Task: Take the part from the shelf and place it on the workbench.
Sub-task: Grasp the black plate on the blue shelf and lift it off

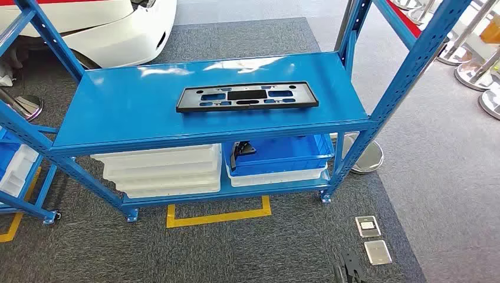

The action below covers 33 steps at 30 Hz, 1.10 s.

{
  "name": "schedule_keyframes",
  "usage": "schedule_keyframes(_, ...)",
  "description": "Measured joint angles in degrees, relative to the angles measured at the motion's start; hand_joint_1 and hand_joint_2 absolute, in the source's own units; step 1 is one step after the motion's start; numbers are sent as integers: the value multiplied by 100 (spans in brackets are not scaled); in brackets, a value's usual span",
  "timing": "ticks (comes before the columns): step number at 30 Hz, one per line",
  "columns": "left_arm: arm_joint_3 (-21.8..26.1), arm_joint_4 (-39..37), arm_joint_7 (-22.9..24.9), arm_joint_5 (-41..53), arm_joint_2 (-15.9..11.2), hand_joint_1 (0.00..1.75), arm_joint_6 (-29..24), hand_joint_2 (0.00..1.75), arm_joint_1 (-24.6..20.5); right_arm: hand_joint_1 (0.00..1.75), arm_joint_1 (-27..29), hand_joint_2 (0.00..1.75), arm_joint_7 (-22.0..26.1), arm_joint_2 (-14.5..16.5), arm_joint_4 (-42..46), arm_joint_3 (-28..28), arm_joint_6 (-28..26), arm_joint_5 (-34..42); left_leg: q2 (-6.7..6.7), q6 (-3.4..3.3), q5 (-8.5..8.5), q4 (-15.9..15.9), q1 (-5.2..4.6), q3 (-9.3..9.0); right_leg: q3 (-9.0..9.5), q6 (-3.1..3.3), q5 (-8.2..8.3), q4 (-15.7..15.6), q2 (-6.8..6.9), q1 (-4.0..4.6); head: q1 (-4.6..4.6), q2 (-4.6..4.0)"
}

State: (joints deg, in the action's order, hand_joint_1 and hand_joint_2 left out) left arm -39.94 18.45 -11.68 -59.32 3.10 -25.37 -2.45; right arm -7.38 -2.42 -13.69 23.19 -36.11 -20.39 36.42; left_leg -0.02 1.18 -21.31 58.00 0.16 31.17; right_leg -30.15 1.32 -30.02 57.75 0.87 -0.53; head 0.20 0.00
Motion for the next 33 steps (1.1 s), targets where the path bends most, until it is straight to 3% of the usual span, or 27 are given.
schedule_keyframes(22,-1144,-52,-315,-853,2,0,-543,0,-260,0,-1826,0,-854,-798,2101,-79,-402,-2888,-5,-2,17,5,3,-1,1,0,12,6,12,0,-4,0)
schedule_keyframes(33,-1510,-55,-335,-1095,2,0,-683,0,-355,0,-2763,0,-1225,-874,2996,-119,-441,-4385,-24,-3,26,9,4,10,-5,0,14,13,29,1,-4,0)
